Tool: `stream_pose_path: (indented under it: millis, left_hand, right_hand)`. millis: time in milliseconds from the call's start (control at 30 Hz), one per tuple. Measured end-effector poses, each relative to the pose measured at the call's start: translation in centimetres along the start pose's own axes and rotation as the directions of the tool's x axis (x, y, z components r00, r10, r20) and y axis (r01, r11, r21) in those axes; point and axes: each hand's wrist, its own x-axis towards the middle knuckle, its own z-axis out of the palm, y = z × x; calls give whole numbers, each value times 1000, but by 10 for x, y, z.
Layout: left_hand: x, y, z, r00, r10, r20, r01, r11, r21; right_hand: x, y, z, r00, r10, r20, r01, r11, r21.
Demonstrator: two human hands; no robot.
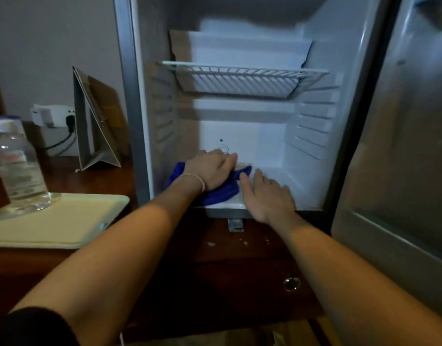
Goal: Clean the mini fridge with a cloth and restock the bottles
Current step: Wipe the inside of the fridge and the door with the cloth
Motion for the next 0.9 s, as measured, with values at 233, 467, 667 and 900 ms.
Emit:
stream_pose_path:
  millis: [233,467,667,900]
  left_hand:
    - [7,29,10,1000,20,-21,-27,910,-414]
    - [12,19,-2,986,70,149,12,870,-493]
    - [-10,-39,-12,976,36,213,5,982,-191]
    - [-31,-28,-2,984,-105,144,138,960,-242]
  right_hand:
    - [6,5,3,990,-57,-129,83,974,213]
    - [18,3,1,969,-180,-170,224,929,294]
    - [34,-4,12,968,-247,-39,250,944,216]
    - [43,-6,5,965,-264,-7,260,945,199]
